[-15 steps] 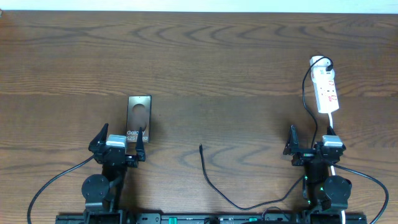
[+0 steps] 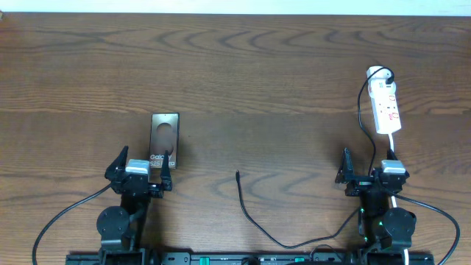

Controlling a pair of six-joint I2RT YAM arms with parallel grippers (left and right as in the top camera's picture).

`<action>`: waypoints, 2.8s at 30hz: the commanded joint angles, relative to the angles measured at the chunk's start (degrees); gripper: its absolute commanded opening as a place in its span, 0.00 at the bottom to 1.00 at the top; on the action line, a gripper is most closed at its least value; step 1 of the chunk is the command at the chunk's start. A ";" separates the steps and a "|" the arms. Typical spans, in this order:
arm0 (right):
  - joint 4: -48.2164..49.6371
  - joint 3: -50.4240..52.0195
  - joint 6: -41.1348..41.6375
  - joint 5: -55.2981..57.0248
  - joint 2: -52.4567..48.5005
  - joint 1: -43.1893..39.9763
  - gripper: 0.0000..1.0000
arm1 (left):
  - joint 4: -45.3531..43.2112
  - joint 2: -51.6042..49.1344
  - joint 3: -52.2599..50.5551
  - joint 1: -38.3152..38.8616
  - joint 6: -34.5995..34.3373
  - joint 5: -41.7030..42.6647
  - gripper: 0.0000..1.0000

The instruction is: Plug charger to phone and switch on socket

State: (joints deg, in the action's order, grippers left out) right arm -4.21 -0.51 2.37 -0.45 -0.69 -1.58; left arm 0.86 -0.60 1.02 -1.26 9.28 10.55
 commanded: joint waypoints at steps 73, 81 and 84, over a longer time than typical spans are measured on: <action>-0.11 0.20 0.57 0.31 0.37 0.83 0.99 | 1.51 0.31 -0.79 0.33 0.33 0.74 0.91; -0.11 0.20 0.57 0.31 0.37 0.83 0.99 | -1.31 -0.42 1.60 0.33 -1.86 0.74 0.90; -0.11 0.20 0.57 0.31 0.37 0.83 0.99 | -1.27 -2.60 3.23 0.33 -1.88 0.74 0.90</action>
State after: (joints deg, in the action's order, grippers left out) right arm -4.23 -0.51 2.37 -0.43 -0.69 -1.58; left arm -0.23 -1.30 1.15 -1.26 8.19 10.61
